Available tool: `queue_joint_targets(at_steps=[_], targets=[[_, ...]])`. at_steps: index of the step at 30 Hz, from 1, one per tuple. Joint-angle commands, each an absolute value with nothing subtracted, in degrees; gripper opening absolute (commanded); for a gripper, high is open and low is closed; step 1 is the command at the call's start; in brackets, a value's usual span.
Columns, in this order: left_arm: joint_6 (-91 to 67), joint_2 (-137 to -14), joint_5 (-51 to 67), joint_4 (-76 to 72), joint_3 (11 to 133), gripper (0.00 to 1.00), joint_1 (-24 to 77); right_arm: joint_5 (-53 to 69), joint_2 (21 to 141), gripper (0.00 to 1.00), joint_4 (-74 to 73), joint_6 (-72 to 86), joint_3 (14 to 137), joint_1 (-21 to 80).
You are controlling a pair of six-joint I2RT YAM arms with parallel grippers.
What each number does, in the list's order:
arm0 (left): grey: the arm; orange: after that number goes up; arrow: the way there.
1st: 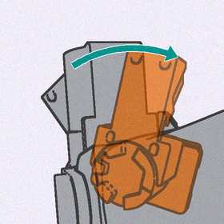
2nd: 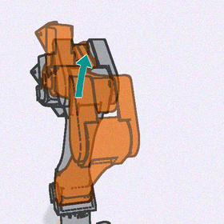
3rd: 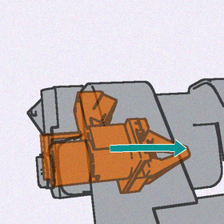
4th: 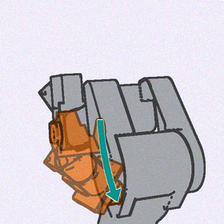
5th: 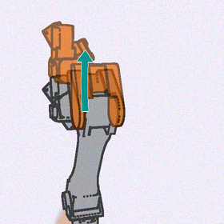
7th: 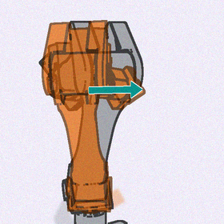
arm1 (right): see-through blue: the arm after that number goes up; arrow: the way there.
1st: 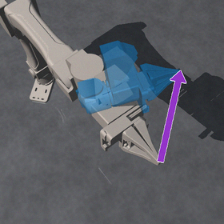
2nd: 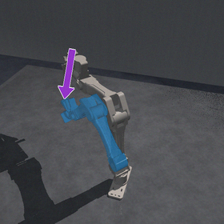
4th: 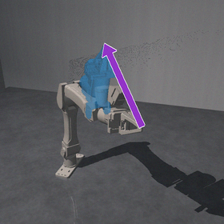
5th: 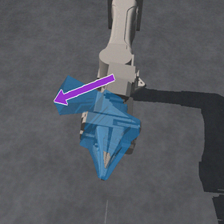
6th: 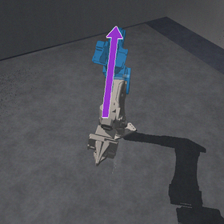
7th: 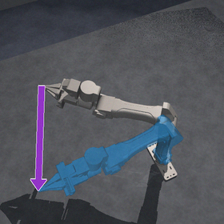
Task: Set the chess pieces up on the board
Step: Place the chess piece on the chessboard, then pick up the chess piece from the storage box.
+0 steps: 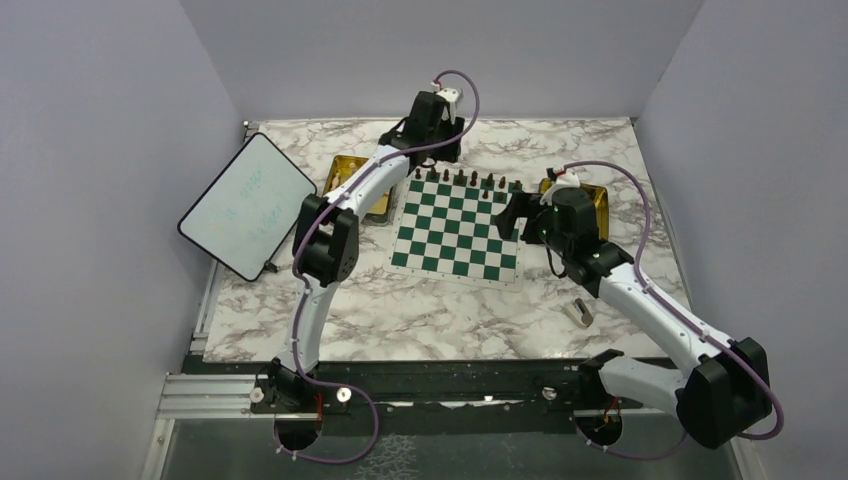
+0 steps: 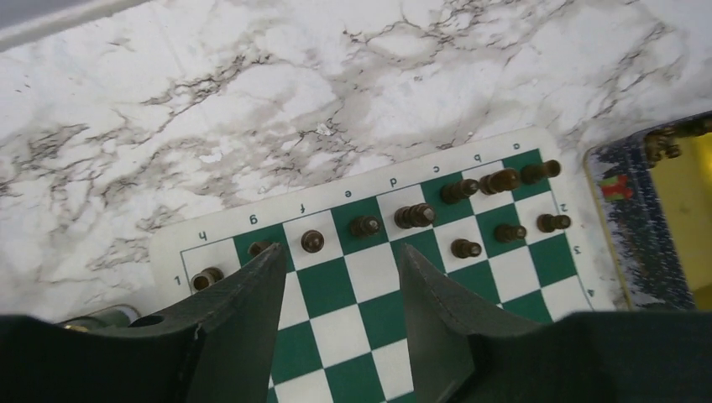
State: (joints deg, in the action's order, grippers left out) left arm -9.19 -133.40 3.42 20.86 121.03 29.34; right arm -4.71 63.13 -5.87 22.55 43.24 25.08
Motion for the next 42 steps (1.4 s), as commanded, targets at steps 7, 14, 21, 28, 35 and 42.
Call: queue_joint_targets(at_steps=[7, 14, 21, 28, 35, 42], targets=[[-11.3, -113.1, 8.6, 24.2, 109.0, 0.99, 29.0, -13.2, 67.7, 0.98, -3.2, 23.5, 46.7, 25.0], [-10.9, -99.0, 10.4, 24.3, 92.5, 0.99, 29.1, -12.5, 73.9, 0.95, -0.5, 23.2, 49.4, 17.8], [-10.2, -83.9, 7.0, 23.4, 75.7, 0.99, 29.1, -12.3, 82.7, 0.8, 4.5, 21.5, 50.7, 6.8], [-10.1, -66.1, -6.1, 15.0, 56.3, 0.99, 29.0, -13.7, 90.6, 0.37, 13.6, 17.7, 50.5, 2.2], [-9.1, -55.1, -13.1, 9.3, 47.1, 0.99, 29.6, -11.5, 98.5, 0.29, 14.6, 13.9, 55.4, 0.4], [-8.0, -54.2, -12.1, 8.6, 46.1, 0.98, 31.0, -11.6, 104.6, 0.29, 14.4, 12.5, 59.5, 0.3]])
